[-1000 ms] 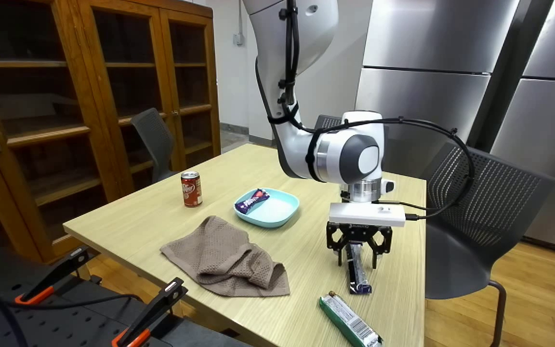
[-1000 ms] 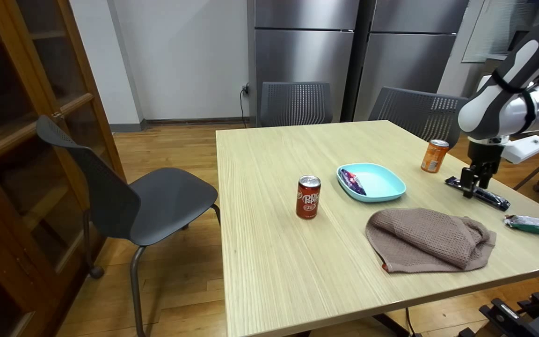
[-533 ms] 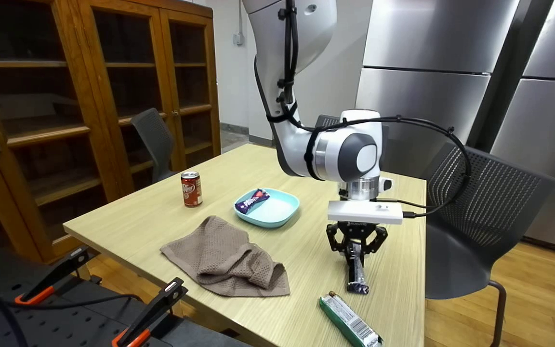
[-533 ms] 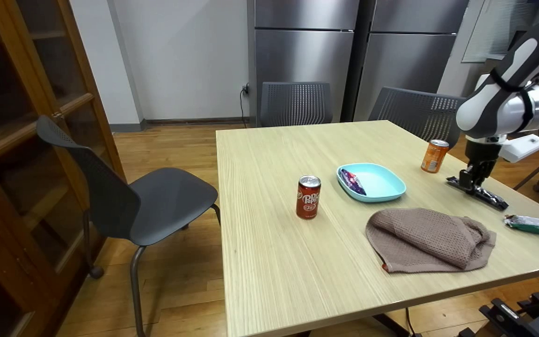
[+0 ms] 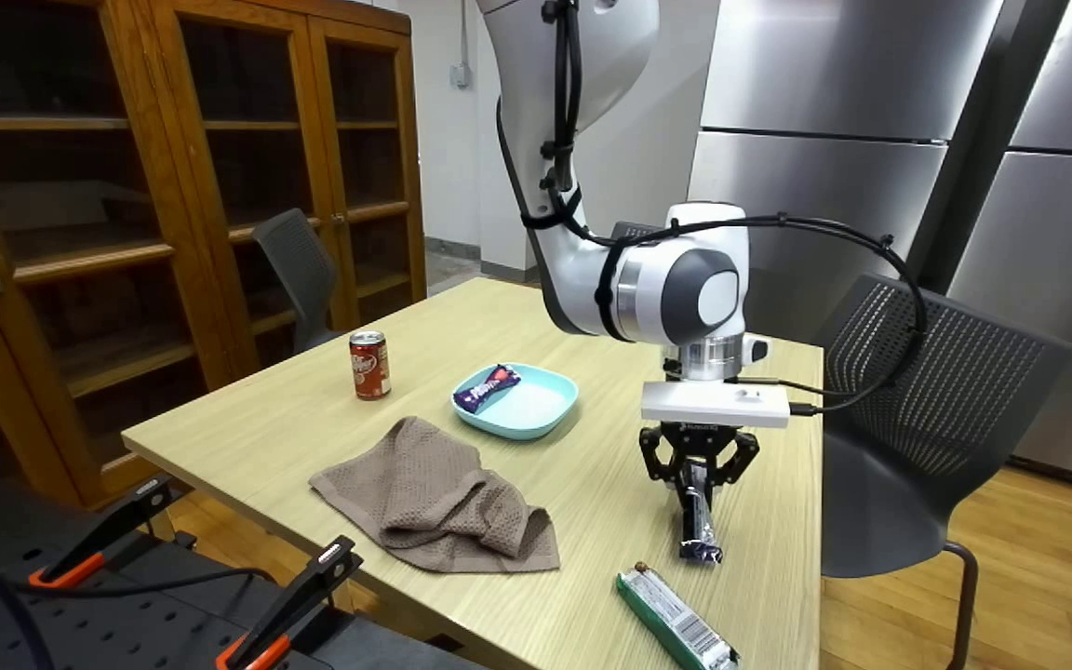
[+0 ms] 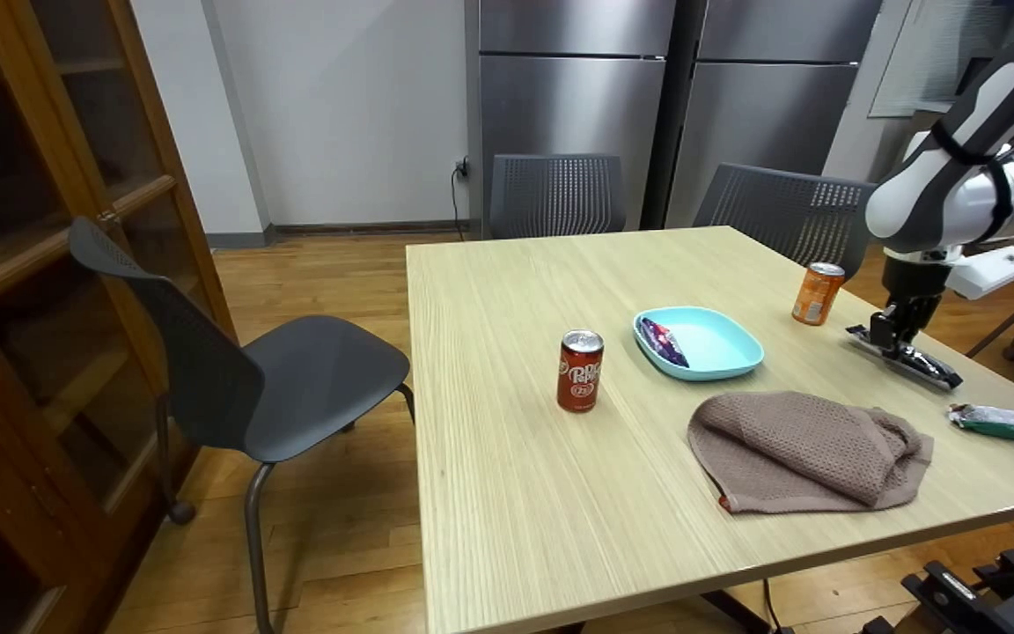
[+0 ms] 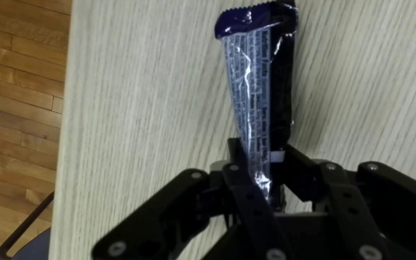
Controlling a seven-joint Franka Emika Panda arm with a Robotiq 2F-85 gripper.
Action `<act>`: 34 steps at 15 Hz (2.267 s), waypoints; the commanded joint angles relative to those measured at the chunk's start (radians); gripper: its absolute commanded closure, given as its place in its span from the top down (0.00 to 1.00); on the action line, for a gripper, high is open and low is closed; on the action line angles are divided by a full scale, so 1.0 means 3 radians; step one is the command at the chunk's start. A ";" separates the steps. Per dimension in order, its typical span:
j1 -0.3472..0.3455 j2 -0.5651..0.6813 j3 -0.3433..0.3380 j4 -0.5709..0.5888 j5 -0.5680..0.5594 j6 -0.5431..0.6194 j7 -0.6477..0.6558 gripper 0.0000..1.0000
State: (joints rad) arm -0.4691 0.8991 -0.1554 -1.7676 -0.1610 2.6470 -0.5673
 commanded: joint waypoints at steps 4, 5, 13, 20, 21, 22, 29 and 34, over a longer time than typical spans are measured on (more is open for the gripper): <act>0.0066 -0.0365 0.0085 -0.0286 -0.0005 -0.0092 0.0090 0.07; 0.0038 -0.0409 0.0158 -0.0320 0.0033 -0.0116 0.0051 0.07; 0.0266 -0.0620 0.0332 -0.0569 0.0074 -0.0151 0.0188 0.07; 0.0613 -0.0647 0.0382 -0.0469 0.0086 -0.0383 0.0503 0.07; 0.0654 -0.0642 0.0386 -0.0439 0.0078 -0.0419 0.0520 0.07; 0.0689 -0.0633 0.0395 -0.0395 0.0073 -0.0476 0.0515 0.07; 0.0882 -0.0500 0.0442 -0.0053 0.0051 -0.0737 0.0488 0.07; 0.0952 -0.0347 0.0512 0.0216 0.0159 -0.0914 0.0615 0.07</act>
State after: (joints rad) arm -0.1904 0.7562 -0.0200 -1.7800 -0.1414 2.4390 -0.4148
